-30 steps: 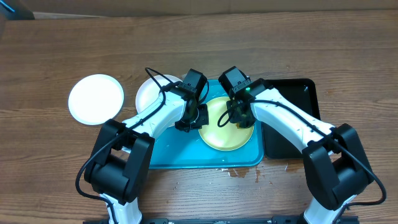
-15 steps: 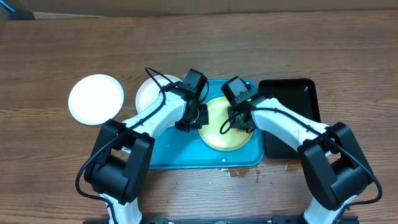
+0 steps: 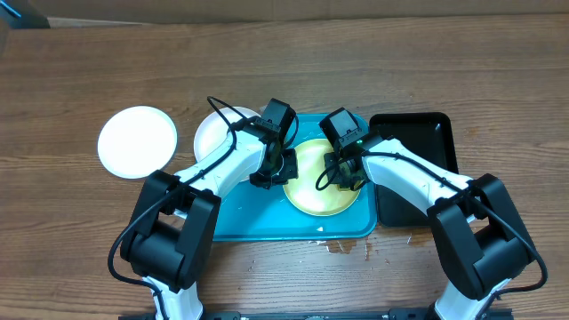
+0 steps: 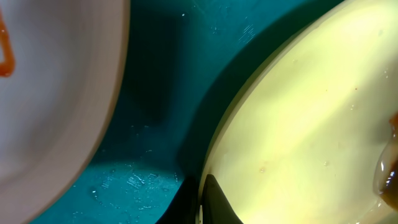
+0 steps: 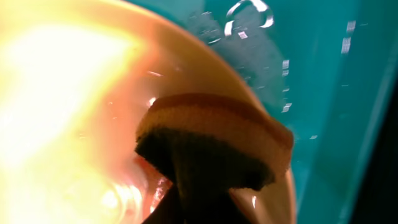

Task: Clean dirty plates on tray and stack at the side
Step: 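Scrub the yellow plate surface with the sponge in the right gripper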

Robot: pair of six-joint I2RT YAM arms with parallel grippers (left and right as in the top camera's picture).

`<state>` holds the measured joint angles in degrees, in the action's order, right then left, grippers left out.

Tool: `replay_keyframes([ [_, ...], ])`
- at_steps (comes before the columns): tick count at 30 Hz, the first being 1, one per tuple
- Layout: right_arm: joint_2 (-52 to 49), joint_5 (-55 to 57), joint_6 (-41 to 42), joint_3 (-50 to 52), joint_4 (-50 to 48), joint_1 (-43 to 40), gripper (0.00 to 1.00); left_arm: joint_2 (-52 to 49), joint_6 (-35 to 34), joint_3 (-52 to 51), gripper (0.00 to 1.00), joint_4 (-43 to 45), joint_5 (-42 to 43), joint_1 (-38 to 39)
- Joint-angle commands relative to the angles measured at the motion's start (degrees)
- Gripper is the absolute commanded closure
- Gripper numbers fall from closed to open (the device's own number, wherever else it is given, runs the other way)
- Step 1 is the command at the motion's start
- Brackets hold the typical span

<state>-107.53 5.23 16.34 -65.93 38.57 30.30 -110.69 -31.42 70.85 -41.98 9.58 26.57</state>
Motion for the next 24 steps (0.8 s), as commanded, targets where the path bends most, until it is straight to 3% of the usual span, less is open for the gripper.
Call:
replay_keyframes([
  [1, -0.26, -7.72, -0.24, 1.49, 0.02, 0.37, 0.92, -0.96, -0.74, 0.09, 0.96, 0.07, -0.55, 0.07],
  [10, -0.26, -11.45, -0.02, 1.49, 0.02, 0.37, 0.96, -0.96, -0.74, 0.09, 0.96, 0.04, -0.55, 0.07],
  [19, -0.26, -23.08, -0.04, 1.07, -2.34, -0.11, 0.96, -0.96, -0.74, 0.09, 0.96, 0.04, -0.55, 0.07],
  [24, -0.15, -29.22, -0.28, -4.37, 0.7, -4.28, 0.96, -0.96, -0.74, 0.09, 0.96, 0.04, -0.57, 0.07],
])
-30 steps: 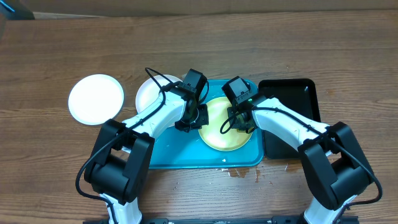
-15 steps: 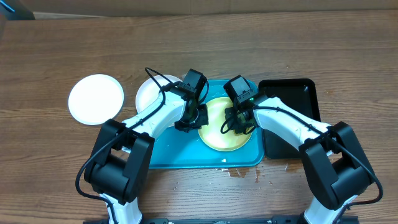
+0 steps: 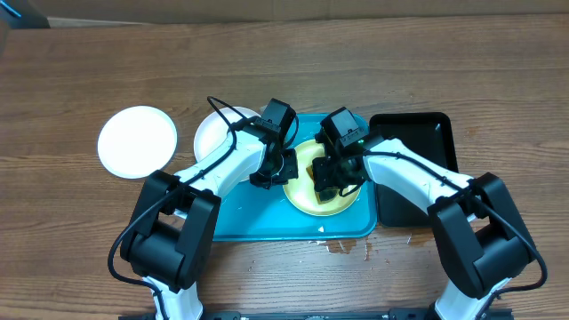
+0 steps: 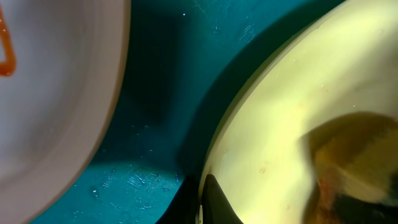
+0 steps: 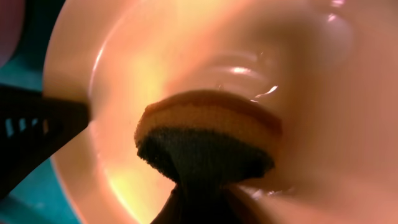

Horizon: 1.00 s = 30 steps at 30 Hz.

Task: Clean dirty plates on tray and stack at the side
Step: 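Scrub the yellow plate surface with the sponge in the right gripper, then return the sponge to the black tray and release it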

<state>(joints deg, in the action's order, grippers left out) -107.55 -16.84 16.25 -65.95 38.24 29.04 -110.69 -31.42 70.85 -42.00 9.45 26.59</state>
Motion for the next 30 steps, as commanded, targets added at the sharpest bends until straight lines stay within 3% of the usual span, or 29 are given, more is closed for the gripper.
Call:
replay_keyframes([
  [1, -0.13, -8.63, -0.37, -6.23, 2.6, -4.42, 0.96, -0.96, -0.72, 0.09, 0.96, 0.07, -0.46, 0.04],
  [5, -0.13, -14.49, -4.92, -11.61, 7.8, -9.51, 0.96, -0.96, -0.72, 0.09, 0.96, 0.07, -0.48, 0.04],
  [9, -0.13, -13.42, -8.83, -13.44, 13.29, -15.23, 0.96, -0.96, -0.7, 0.09, 0.96, 0.04, -0.66, 0.04],
  [19, -0.15, 1.95, -9.25, -13.07, 18.84, -28.7, 0.96, -0.96, -0.68, 0.09, 0.93, 0.09, -0.7, 0.04],
  [27, -0.15, 10.86, -9.16, -9.2, 17.57, -31.08, 0.96, -0.96, -0.28, 0.07, 0.93, 0.15, -1.11, 0.04],
  [29, -0.15, 11.02, -9.03, -8.2, 15.87, -31.08, 0.91, -0.96, -0.31, 0.02, 0.93, 0.31, -1.09, 0.07],
  [30, -0.15, 11.02, -9.03, -7.56, 14.71, -31.08, 0.81, -0.96, -0.31, 0.02, 0.93, 0.28, -1.07, 0.07],
])
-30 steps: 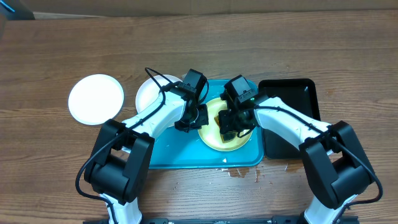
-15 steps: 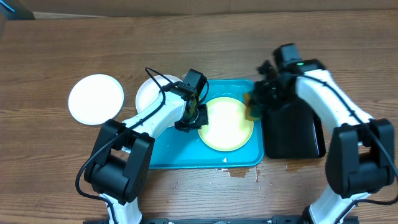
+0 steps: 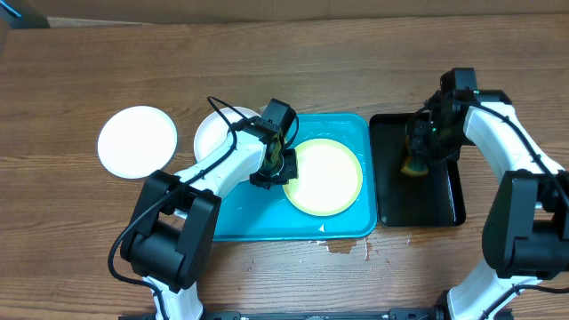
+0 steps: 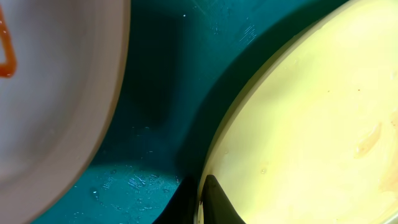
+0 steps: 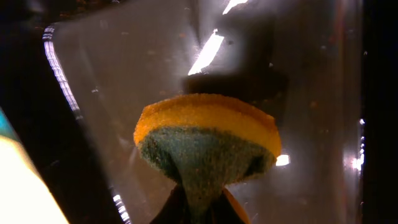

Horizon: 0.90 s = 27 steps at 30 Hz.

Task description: Clean dirty plates on tray and stack at the side

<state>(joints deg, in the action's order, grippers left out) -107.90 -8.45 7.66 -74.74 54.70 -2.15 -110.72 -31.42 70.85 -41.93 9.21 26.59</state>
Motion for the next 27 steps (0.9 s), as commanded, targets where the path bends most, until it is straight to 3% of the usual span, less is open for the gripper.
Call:
replay_keyframes([
  [1, 0.2, 2.62, -0.44, 1.62, -2.45, 0.11, 0.62, -0.94, -0.31, 0.0, 0.93, 0.22, -0.83, 0.07],
  [2, 0.2, 2.62, -0.46, 1.84, -3.02, 0.11, 0.51, -0.94, -0.31, -0.02, 0.92, 0.2, -0.81, 0.07],
  [4, 0.22, 2.58, -0.44, 1.66, -3.37, 0.11, 0.46, -0.94, -0.31, -0.13, 0.84, 0.17, -0.76, 0.07],
  [8, 0.28, 2.4, -0.2, -2.64, 0.42, -0.83, 0.44, -0.94, -0.31, -0.33, 0.41, 0.11, -0.79, 0.07],
  [10, 0.31, 2.4, 0.02, -6.03, 3.02, -1.86, 0.43, -0.94, -0.33, -0.33, 0.35, 0.15, -0.79, 0.07],
  [13, 0.31, 2.43, 0.02, -11.43, 5.18, -4.55, 0.18, -0.94, -0.33, -0.33, 0.36, 0.2, -0.79, 0.07],
  [14, 0.31, 2.43, 0.02, -12.76, 5.31, -5.68, 0.0, -0.94, -0.35, -0.33, 0.41, 0.2, -0.76, 0.07],
  [17, 0.31, 2.43, -0.04, -14.51, 4.37, -9.68, 0.0, -0.94, -0.35, -0.37, 0.55, 0.13, -0.59, 0.13],
  [23, 0.31, 2.43, -0.04, -14.49, 2.69, -15.5, 0.0, -0.96, -0.37, -0.42, 0.53, 0.57, -0.61, 1.2],
  [27, 0.31, 2.43, -0.04, -14.49, 2.62, -17.31, 0.0, -0.96, -0.35, -0.42, 0.65, 0.59, -0.61, 1.99],
])
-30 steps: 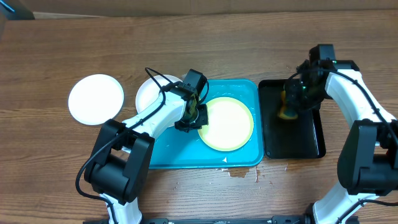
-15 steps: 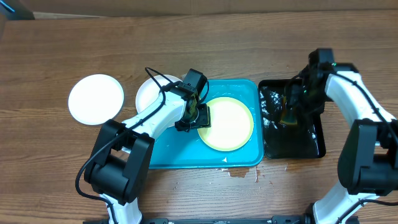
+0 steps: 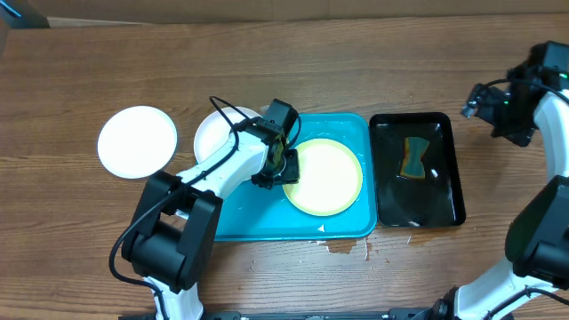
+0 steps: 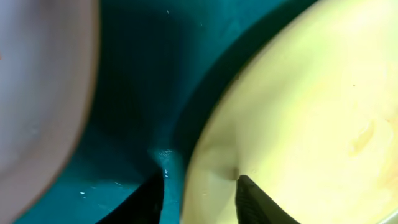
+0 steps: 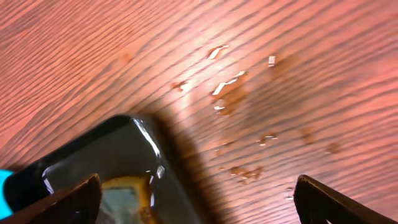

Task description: Clean dirty plates on tray and stack at the side

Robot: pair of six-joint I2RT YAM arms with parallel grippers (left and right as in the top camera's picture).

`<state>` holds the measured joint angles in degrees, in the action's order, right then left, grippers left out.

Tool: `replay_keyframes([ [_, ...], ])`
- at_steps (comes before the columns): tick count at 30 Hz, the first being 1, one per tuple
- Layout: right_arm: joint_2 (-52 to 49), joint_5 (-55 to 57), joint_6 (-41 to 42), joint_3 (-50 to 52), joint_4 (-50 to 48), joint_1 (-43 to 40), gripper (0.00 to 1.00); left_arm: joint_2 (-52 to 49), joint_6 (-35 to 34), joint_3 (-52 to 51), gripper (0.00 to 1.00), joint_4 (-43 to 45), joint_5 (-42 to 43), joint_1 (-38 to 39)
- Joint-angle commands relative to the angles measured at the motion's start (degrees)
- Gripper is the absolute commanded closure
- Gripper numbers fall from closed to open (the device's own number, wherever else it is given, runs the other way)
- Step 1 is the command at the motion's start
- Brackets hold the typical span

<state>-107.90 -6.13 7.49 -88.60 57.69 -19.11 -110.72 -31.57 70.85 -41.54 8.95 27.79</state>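
A yellow plate [image 3: 327, 178] lies on the teal tray [image 3: 240, 222]. My left gripper [image 3: 284, 167] sits at its left rim; in the left wrist view the gripper [image 4: 200, 198] is open, with the yellow plate's rim [image 4: 205, 180] between the fingers. A white plate [image 3: 212, 133] with an orange smear lies at the tray's left end, partly under the arm. Another white plate [image 3: 137, 141] rests on the table at the left. The sponge [image 3: 414, 157] lies in the black tray [image 3: 444, 209]. My right gripper [image 3: 487, 108] hangs open and empty over the table at the far right.
Water drops [image 5: 229, 93] dot the wood beside the black tray's corner [image 5: 134, 134]. A small puddle [image 3: 342, 246] lies on the table in front of the teal tray. The table's far edge runs along the top of the overhead view.
My right gripper let go of the sponge, which now lies in the black tray, and has moved out to the far right, open. My left gripper's fingers now stand wider apart at the yellow plate's rim.
The right gripper held the sponge on the yellow plate's right side, then on its middle, while the left gripper pinched the plate's left rim. Then the sponge was over the black tray. Now it lies there, released, and the yellow plate looks wiped.
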Motion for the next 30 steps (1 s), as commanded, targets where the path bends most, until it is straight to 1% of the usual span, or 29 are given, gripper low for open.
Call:
replay_keyframes([
  [1, 0.31, 0.11, 0.13, -0.63, -0.37, -0.52, 0.0, -0.96, -0.2, -0.42, 0.66, 0.22, -0.37, 0.9],
  [3, 0.31, 0.11, 0.13, -0.63, -0.39, -0.52, 0.0, -0.96, -0.2, -0.42, 0.65, 0.22, -0.37, 0.9],
  [4, 0.31, 0.11, 0.13, -0.63, -0.39, -0.52, 0.0, -0.96, -0.2, -0.42, 0.67, 0.22, -0.35, 0.9],
  [5, 0.31, 0.09, 0.13, -0.63, -0.39, -0.52, 0.0, -0.96, -0.2, -0.42, 0.72, 0.22, -0.33, 0.83],
  [6, 0.31, 0.09, 0.13, -0.63, -0.39, -0.52, 0.0, -0.96, -0.17, -0.39, 0.8, 0.15, -0.33, 0.7],
  [9, 0.31, 0.11, 0.13, -0.63, -0.39, -0.52, 0.0, -0.94, -0.11, 0.52, 0.93, -2.16, -0.39, -0.11],
  [10, 0.31, 0.09, 0.13, -0.63, -0.39, -0.5, 0.0, -0.94, 0.11, 0.83, 0.96, -2.97, -0.37, -0.46],
  [20, 0.31, 0.11, 0.13, -0.63, -0.39, -0.5, 0.0, -0.92, 7.3, 8.55, 0.96, -14.38, 0.39, -6.69],
  [23, 0.31, 0.11, 0.13, -0.63, -0.39, -0.52, 0.0, -0.92, 8.87, 12.7, 0.96, -18.82, 0.61, -7.98],
  [27, 0.31, 0.11, 0.13, -0.63, -0.37, -0.52, 0.0, -0.92, 9.33, 19.54, 0.96, -24.74, 0.5, -8.37],
  [30, 0.31, 0.11, 0.13, -0.63, -0.39, -0.52, 0.0, -0.92, 9.31, 24.72, 0.96, -27.54, -0.17, -8.13],
])
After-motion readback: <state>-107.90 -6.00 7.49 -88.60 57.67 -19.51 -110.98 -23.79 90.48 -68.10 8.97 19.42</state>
